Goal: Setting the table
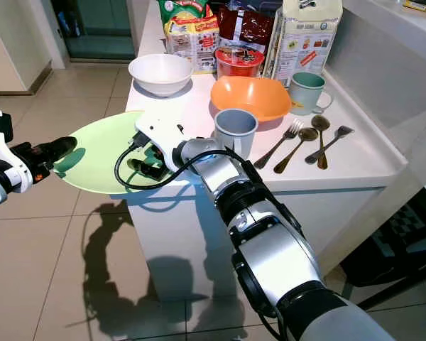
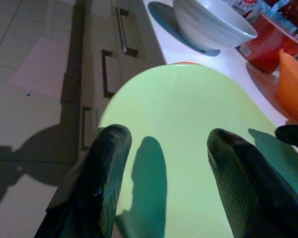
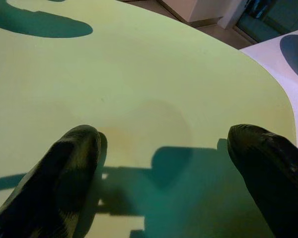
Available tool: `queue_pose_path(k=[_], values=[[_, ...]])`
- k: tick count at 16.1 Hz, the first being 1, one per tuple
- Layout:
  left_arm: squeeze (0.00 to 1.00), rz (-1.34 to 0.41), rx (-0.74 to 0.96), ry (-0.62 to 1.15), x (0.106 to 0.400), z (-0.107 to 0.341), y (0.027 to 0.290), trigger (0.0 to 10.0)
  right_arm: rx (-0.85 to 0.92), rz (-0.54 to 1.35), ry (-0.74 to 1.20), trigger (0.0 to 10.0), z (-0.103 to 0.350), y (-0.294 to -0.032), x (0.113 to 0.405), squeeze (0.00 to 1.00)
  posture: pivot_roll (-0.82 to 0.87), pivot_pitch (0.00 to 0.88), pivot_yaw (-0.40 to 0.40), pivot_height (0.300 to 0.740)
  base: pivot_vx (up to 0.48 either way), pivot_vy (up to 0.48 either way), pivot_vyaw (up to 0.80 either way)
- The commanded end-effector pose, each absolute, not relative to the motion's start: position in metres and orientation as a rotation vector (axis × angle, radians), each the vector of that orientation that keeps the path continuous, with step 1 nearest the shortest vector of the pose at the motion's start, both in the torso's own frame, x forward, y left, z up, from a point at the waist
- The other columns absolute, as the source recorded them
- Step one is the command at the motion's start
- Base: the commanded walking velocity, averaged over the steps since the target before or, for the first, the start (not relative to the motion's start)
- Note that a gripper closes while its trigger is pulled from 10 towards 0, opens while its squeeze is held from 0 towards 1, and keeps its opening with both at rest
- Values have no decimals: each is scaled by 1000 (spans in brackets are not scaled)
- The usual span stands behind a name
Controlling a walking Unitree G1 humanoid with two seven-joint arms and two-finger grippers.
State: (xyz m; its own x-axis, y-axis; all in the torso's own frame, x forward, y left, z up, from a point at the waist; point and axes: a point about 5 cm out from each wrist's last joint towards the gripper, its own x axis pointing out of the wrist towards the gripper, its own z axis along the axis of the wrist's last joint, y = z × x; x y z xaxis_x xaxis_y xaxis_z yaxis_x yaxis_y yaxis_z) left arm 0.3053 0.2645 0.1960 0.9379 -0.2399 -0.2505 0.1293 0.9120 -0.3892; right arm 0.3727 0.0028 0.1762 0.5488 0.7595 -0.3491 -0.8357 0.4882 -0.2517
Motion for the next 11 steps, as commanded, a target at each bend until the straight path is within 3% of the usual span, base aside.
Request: queue_pose_path(k=[1,7,11], values=[[0,-243,-361,269,307,207,257,10000,-427,970,213,10000,176,-3,375,0,73,0,-13,740,0,0,0],[0,-339,-367,309,311,196,227,10000,-449,944,231,10000,173,-8,377,0,68,0,-6,740,0,0,0],[0,-373,-338,157,315,233,229,10000,-475,920,262,10000,166,-17,378,0,68,0,-5,740,0,0,0]])
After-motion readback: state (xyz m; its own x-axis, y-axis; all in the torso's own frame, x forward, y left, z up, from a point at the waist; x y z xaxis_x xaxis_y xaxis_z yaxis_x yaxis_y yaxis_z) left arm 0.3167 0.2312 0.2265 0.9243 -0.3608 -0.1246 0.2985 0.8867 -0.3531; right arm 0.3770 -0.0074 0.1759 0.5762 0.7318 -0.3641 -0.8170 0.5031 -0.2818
